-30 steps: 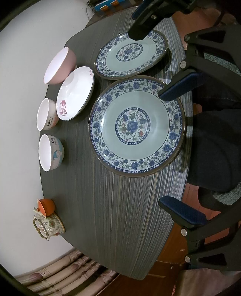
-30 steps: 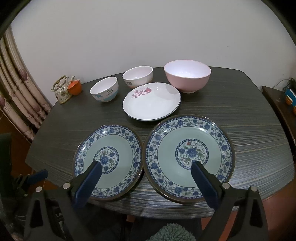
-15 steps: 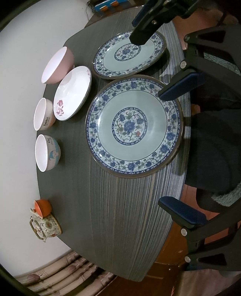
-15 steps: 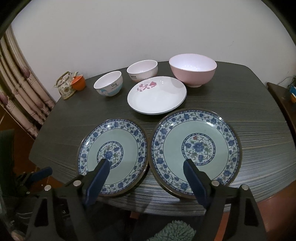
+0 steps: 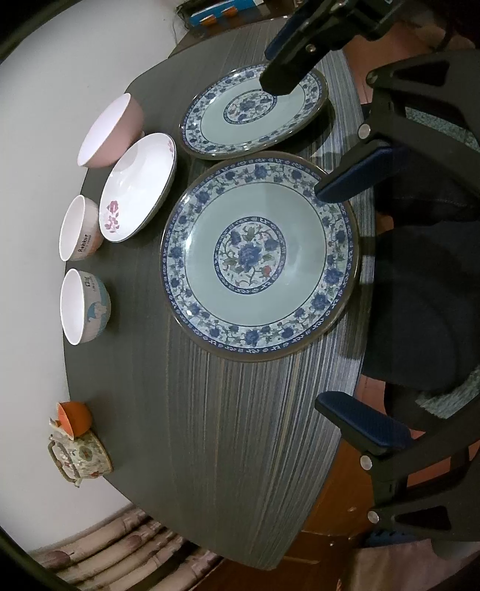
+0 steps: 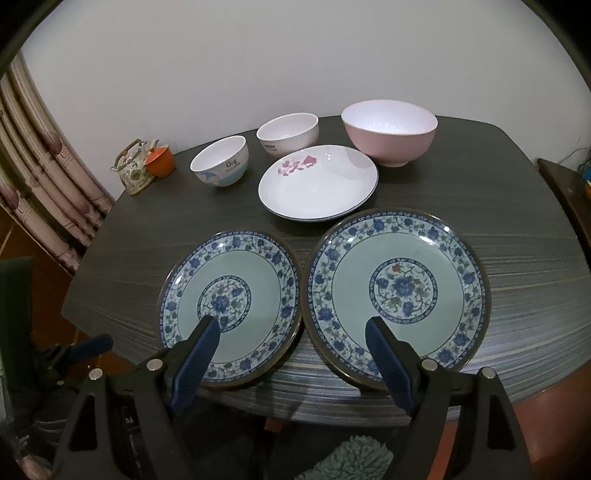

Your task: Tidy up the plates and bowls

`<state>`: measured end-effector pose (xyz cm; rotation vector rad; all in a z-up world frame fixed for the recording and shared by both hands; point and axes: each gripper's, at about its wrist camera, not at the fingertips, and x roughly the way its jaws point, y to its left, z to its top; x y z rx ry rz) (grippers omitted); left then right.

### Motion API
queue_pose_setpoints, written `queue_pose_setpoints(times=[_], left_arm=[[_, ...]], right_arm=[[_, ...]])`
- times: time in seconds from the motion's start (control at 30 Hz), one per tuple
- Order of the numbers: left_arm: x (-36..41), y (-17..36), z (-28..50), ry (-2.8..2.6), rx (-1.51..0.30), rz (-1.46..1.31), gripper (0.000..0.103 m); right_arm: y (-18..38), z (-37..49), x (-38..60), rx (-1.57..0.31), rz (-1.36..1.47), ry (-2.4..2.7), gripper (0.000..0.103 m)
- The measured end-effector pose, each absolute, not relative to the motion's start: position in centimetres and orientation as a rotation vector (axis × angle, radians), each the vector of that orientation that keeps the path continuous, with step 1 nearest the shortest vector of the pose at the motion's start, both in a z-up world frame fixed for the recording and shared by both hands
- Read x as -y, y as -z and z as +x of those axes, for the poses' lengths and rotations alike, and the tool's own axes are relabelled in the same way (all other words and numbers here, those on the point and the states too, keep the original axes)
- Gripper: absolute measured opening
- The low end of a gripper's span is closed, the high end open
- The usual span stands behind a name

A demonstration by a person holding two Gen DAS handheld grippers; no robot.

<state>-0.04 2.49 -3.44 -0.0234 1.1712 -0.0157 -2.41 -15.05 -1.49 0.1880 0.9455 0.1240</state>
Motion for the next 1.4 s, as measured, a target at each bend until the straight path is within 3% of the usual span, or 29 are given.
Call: queue_pose_setpoints(times=[0.23, 0.37, 0.57, 0.77, 0.93, 1.2, 1.4], left_arm=[[-3.1, 3.6, 0.0, 0.008, -1.178, -0.049, 0.100], [-3.6, 3.5, 0.1, 0.015, -1.179, -0.070, 0.100], [-5.4, 3.2, 1.0, 0.025, -1.196, -0.139, 0.090], [-8.0, 3.5, 2.4, 0.031, -1.225, -0.212, 0.087], [-10.0, 4.6, 3.8, 0.061, -1.264, -0.322, 0.075], [-11.0, 6.6, 5.3, 0.088, -1.318, -0.393, 0.064], [-11.4, 7.5, 6.1, 0.093, -1.326, -0.398, 0.063]], right_arm=[[1.8, -2.4, 14.9, -0.959, 0.208, -0.150, 0.083], [2.2, -2.2, 15.0, -0.980, 0.246, -0.187, 0.071], [3.3, -1.8, 15.6, -1.025, 0.340, -0.231, 0.054], [5.2, -0.7, 16.7, -1.094, 0.478, -0.243, 0.050], [6.4, 0.0, 17.0, -1.130, 0.564, -0.253, 0.044], [8.4, 0.7, 16.9, -1.185, 0.623, -0.238, 0.032], [9.4, 1.6, 16.2, -1.205, 0.608, -0.219, 0.031]])
